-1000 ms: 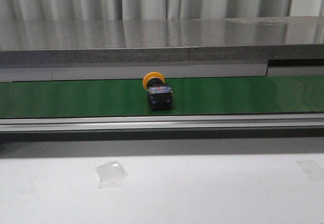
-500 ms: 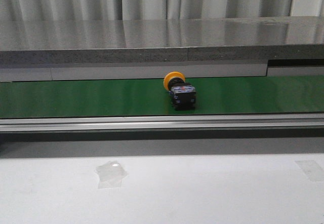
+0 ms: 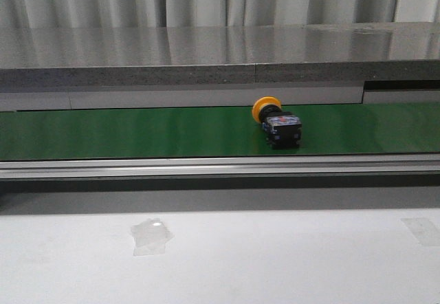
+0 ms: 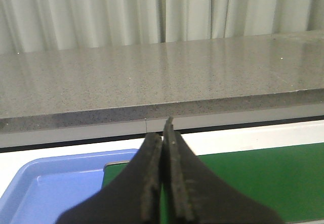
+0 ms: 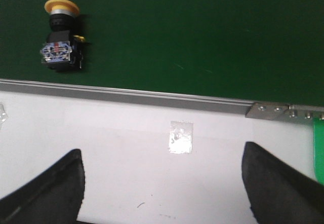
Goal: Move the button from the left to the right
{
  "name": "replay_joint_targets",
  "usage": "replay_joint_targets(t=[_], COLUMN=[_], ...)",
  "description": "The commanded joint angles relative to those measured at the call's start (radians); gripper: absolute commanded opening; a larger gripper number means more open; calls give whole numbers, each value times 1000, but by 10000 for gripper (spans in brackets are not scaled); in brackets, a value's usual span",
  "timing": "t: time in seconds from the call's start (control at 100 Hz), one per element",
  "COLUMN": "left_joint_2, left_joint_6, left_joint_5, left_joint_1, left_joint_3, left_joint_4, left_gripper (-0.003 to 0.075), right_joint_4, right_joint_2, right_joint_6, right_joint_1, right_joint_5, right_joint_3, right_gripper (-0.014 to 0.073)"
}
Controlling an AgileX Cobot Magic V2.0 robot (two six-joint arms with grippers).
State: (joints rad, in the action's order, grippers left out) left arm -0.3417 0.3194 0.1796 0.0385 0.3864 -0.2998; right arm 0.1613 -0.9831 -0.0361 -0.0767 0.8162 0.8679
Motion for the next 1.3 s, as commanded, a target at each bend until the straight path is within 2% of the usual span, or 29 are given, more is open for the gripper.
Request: replay_joint_targets(t=[0.0, 0.21, 0.64, 0.88, 1.29], left_joint_2=[-6, -6, -6, -6, -6], left_joint_6=[-5, -5, -5, -5, -5], left_joint_5=[-79, -79, -79, -79, -80], left_joint_1=[9, 9, 9, 9, 9], left_joint_3=[28, 28, 28, 28, 28], left_joint_4=[-13, -13, -13, -13, -13], left_gripper=[-20, -20, -20, -20, -20], right_joint_4=[21, 42, 35, 16, -88], right_joint_2=[-25, -165, -480, -584, -696], right_joint_6=[-44, -79, -114, -114, -114], right_joint_1=[-1, -6, -112, -113, -111], right_joint_5=[-51, -51, -57, -65, -92], right_joint_3=[64, 167, 337, 385, 386], right_gripper=[627, 627, 627, 627, 627])
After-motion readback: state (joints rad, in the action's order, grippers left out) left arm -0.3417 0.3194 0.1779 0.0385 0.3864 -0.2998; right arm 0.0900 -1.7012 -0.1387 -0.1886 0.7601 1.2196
